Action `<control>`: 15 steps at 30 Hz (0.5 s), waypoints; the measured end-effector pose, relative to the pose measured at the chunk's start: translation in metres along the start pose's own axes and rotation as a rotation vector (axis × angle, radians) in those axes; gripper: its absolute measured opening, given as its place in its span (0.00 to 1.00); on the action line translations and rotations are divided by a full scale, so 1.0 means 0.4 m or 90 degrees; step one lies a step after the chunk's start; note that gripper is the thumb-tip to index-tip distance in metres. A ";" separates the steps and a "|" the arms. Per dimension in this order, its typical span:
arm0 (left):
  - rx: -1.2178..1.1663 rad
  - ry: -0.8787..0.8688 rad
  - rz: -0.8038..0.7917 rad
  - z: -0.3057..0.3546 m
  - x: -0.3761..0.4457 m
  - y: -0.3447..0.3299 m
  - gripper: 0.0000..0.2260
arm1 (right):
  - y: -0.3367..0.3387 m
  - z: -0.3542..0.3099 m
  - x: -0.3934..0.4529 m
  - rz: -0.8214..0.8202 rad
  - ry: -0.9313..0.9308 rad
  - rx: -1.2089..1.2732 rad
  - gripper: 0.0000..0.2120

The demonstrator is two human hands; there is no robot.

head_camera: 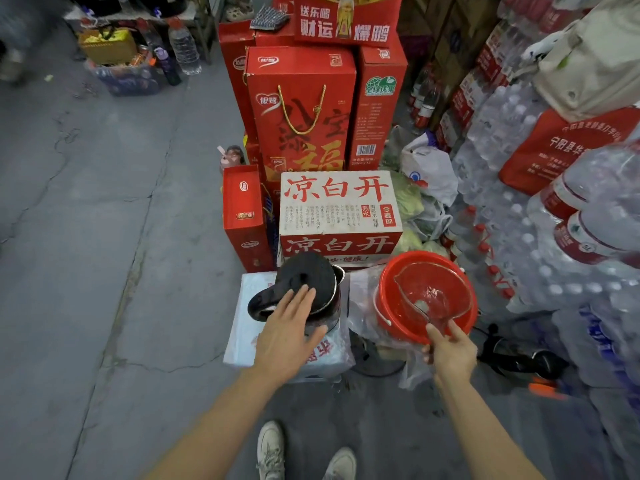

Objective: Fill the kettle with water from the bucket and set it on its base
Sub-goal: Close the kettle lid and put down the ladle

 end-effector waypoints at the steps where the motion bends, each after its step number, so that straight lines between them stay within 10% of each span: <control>1: 0.043 -0.005 -0.028 -0.011 0.005 -0.018 0.33 | -0.006 0.008 0.010 -0.001 0.000 -0.022 0.31; 11: 0.184 -0.071 -0.059 -0.142 0.087 -0.032 0.27 | -0.060 0.086 0.066 -0.006 -0.025 -0.030 0.27; 15: 0.161 -0.161 -0.042 -0.194 0.092 -0.027 0.26 | -0.049 0.072 0.021 0.095 0.012 -0.301 0.25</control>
Point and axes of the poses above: each hand's wrist, its own x-axis towards the middle knuckle, its own y-axis out of the back of the hand, z = x × y, the point moved 9 cm from there along x, towards the middle knuckle, and after that the axes turned 7 degrees about -x, right-handed, at the moved point
